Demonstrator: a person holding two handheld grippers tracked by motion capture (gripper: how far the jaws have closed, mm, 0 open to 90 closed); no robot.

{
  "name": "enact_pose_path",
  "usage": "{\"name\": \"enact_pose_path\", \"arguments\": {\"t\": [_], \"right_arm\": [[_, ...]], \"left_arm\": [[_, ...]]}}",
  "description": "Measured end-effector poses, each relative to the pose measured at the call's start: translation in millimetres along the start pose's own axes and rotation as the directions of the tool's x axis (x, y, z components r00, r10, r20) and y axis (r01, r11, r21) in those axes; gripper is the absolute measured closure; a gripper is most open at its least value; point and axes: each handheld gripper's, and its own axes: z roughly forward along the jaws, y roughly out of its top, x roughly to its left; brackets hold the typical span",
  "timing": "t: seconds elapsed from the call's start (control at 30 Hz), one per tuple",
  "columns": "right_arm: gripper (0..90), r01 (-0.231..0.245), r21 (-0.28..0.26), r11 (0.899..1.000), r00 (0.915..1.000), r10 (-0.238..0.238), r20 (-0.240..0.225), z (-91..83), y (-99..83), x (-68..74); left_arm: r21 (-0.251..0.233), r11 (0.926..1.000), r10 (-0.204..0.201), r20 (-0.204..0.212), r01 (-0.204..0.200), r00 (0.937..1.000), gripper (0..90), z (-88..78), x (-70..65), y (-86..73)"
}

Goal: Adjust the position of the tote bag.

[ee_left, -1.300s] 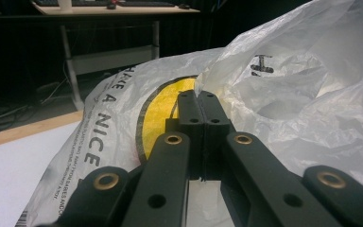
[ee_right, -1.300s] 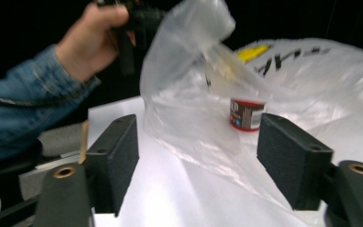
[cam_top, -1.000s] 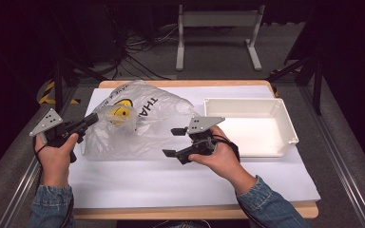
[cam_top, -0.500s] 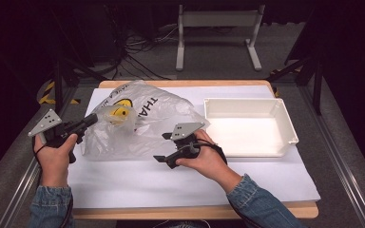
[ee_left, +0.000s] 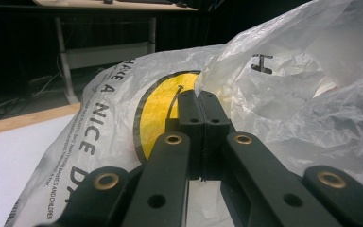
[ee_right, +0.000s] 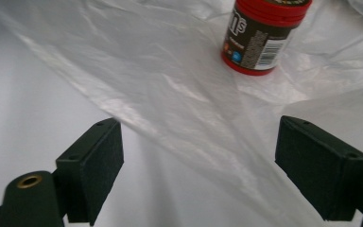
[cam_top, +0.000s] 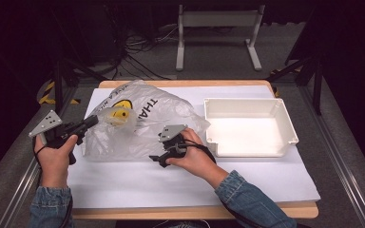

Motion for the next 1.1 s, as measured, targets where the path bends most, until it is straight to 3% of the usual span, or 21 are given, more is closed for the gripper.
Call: {"name": "enact_pose_path", "arguments": {"t": [0.1, 0.13, 0.17, 0.3, 0.43, 0.6, 0.7, 1.1], "right_arm": [[18.2, 0.024, 0.01, 1.0, 0.9987, -0.025, 0.045, 2.2, 1.6, -3.6], [30.5, 0.022, 0.033, 0.999, 0.9986, -0.023, 0.048, 3.5, 2.1, -8.0], [30.5, 0.022, 0.033, 0.999, 0.9986, -0.023, 0.048, 3.5, 2.1, -8.0], [63.5, 0.012, 0.096, 0.995, 0.9999, -0.012, 0.001, 4.5, 1.3, -11.3], [87.8, -0.001, 0.08, 0.997, 0.9988, 0.005, -0.05, -0.2, 3.5, -10.0], [89.9, -0.005, 0.078, 0.997, 0.9978, 0.01, -0.065, -4.0, 5.1, -8.1], [89.9, 0.011, 0.069, 0.998, 0.9944, -0.004, -0.106, -13.0, 8.8, 0.9], [89.9, 0.057, 0.088, 0.995, 0.9791, -0.038, -0.2, -63.7, 14.6, 36.2]], "left_arm": [[-0.007, 1.0, 0.004, -0.001, -0.004, 1.0, 89.8, -0.4, -0.6, 0.8], [-0.006, 1.0, 0.007, 0.002, -0.007, 1.0, 89.8, -0.6, -0.9, 1.2], [-0.006, 1.0, 0.007, 0.002, -0.007, 1.0, 89.7, -0.6, -0.9, 1.2], [-0.004, 1.0, 0.005, 0.009, -0.005, 1.0, 89.7, -0.2, -2.2, 1.5], [-0.012, 0.9999, 0.012, 0.014, -0.012, 0.9998, 89.8, -0.4, -4.1, 3.1], [-0.011, 0.9998, 0.015, 0.02, -0.015, 0.9997, 89.8, -1.2, -6.2, 4.5], [-0.02, 0.9996, 0.019, 0.019, -0.019, 0.9996, 89.8, -1.8, -7.5, 5.3], [-0.027, 0.9994, 0.022, 0.032, -0.021, 0.9993, 89.9, -2.2, -11.4, 6.1]]}}
